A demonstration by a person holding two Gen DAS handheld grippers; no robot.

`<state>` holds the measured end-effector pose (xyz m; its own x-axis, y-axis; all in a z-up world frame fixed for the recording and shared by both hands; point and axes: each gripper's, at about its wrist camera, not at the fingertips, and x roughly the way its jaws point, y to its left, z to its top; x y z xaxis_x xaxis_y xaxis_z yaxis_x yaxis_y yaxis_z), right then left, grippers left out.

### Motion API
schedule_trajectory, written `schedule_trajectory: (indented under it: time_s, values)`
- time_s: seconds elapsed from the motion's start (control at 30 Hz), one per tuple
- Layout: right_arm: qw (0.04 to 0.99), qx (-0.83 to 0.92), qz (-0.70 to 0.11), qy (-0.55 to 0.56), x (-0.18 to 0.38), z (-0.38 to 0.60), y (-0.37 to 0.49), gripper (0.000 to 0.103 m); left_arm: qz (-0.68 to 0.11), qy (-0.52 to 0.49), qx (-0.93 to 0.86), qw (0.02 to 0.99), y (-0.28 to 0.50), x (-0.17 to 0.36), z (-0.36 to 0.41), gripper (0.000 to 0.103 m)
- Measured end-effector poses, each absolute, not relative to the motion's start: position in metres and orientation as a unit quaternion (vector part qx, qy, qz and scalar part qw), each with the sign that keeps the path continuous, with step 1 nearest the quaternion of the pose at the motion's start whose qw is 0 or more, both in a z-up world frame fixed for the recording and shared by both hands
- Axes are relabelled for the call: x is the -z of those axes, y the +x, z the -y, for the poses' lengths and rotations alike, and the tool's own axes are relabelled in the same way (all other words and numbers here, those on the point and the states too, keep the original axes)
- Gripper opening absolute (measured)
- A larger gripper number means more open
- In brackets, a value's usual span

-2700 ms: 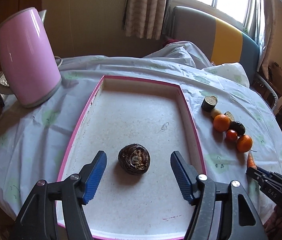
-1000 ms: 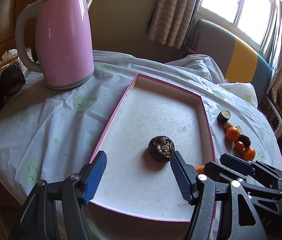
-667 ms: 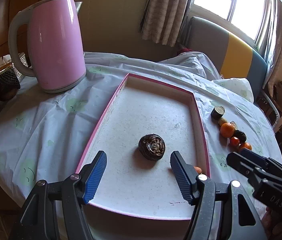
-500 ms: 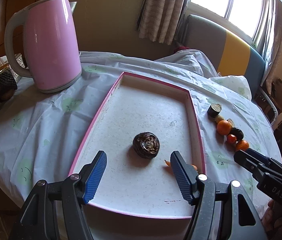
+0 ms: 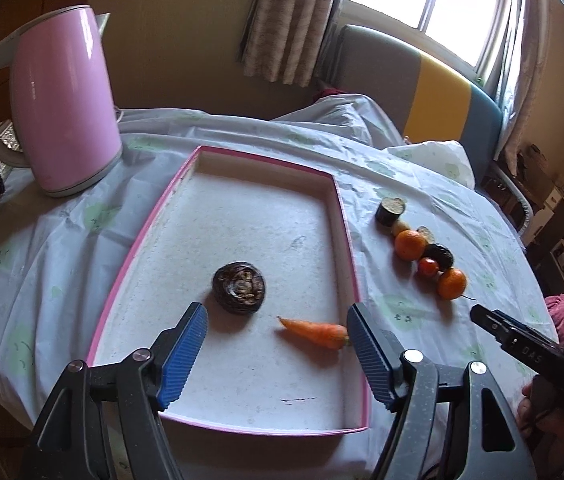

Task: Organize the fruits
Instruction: 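Grasp the large orange with the right tool and lift it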

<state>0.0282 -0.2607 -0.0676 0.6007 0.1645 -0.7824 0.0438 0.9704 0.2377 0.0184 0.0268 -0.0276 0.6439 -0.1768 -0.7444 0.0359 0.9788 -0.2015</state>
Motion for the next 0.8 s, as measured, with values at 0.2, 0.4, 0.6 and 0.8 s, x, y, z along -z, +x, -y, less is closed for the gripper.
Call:
schedule_trajectory:
  time_s: [0.2,0.4,0.6,0.8]
  values:
    - [0.887,-0.033,-0.447,0.112,0.074,0.266,0.032,0.068,-0.410,-0.076,0.097,0.904,0.016,0.024,-0.013,0.078]
    - [0.893,-0.038,-0.438,0.090,0.079,0.260,0.058,0.068,-0.438,-0.060,0.113,0.890,0.019,0.032,0.000,0.081]
    - [0.893,-0.049,-0.442,0.069,0.091,0.253,0.080,0.068,-0.429,-0.060,0.142,0.890,0.021,0.027,0.010,0.082]
    - [0.893,-0.054,-0.442,0.064,0.094,0.260,0.073,0.037,-0.441,-0.056,0.198,0.874,0.031,0.028,0.035,0.087]
